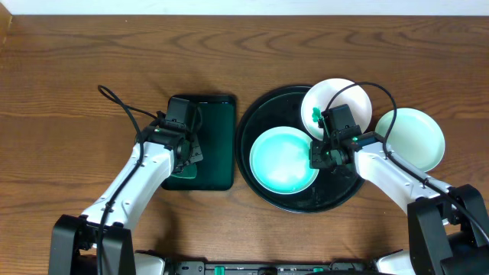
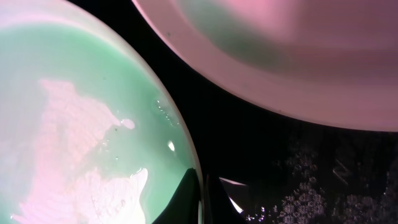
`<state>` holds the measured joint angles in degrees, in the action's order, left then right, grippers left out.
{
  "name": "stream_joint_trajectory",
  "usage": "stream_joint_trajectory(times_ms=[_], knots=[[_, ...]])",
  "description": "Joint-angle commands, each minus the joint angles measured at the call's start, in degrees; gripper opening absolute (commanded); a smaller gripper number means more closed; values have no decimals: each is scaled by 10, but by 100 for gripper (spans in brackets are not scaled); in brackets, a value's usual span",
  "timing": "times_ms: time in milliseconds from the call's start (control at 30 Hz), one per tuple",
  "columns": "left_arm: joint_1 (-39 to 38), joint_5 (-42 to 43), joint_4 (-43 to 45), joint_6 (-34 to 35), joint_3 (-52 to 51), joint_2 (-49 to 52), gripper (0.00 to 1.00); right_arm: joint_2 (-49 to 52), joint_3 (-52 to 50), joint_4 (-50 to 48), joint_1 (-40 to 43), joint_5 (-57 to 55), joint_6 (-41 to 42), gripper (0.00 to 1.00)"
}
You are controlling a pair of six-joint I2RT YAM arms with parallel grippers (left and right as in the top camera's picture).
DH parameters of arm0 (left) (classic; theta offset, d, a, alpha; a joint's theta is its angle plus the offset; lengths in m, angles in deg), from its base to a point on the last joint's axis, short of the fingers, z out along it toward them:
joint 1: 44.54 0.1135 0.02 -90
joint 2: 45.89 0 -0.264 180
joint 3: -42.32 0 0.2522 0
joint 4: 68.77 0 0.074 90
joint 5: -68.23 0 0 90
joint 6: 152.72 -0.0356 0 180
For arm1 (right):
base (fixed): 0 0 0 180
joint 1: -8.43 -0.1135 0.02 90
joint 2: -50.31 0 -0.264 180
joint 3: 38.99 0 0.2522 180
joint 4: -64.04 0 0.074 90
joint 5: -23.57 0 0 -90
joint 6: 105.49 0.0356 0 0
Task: Clean dirty plates on tray and stack at the side
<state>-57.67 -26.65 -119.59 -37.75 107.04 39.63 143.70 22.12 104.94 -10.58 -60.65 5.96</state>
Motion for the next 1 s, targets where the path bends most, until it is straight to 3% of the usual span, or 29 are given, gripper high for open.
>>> stream_joint_trajectory(times_ms=[0, 533, 967], knots=[[2, -12, -1, -9, -3, 3, 8, 1, -3, -1, -6, 10, -1, 1], [3, -12, -2, -10, -3, 3, 8, -80, 18, 54, -4, 12, -2, 1], [3, -12, -1, -9, -3, 3, 8, -127, 18, 36, 31, 12, 13, 1]])
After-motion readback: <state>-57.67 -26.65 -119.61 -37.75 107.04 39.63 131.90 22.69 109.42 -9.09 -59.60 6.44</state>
